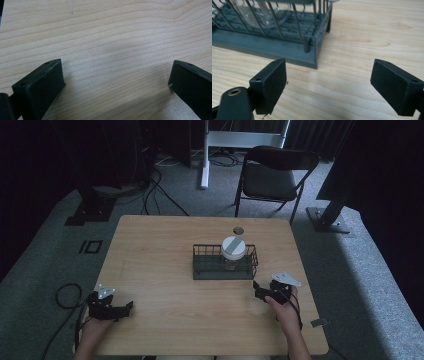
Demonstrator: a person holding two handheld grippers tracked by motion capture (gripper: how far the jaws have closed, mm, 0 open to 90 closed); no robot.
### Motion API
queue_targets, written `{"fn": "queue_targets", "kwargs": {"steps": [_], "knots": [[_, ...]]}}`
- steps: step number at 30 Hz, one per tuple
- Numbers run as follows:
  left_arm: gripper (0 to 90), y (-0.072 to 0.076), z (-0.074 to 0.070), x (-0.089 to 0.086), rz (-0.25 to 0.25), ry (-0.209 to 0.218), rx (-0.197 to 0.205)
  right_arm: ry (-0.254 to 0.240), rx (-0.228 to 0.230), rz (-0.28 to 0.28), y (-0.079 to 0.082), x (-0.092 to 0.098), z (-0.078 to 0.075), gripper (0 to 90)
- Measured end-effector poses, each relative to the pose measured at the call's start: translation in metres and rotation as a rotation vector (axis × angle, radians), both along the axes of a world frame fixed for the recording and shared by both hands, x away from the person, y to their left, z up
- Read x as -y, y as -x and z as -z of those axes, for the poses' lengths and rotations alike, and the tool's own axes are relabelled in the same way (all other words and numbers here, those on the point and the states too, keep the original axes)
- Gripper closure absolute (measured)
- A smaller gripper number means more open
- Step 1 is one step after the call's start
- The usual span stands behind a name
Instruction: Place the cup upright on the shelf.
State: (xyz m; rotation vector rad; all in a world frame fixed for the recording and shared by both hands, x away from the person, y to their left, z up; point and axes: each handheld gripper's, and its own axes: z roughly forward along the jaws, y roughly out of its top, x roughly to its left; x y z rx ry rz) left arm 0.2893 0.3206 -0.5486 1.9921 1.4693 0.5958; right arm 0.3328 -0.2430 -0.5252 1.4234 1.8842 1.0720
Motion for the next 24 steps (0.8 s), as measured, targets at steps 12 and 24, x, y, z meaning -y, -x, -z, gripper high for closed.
{"fn": "queue_targets", "kwargs": {"steps": [12,24], "knots": [[0.1,0.000,0.000,0.000,0.000,0.000,0.000,0.045,-0.056,0.020,0.003,0.010,0.014,13.1],[0.1,0.000,0.000,0.000,0.000,0.000,0.000,0.072,-0.102,0.085,0.004,0.023,0.022,13.0]]}}
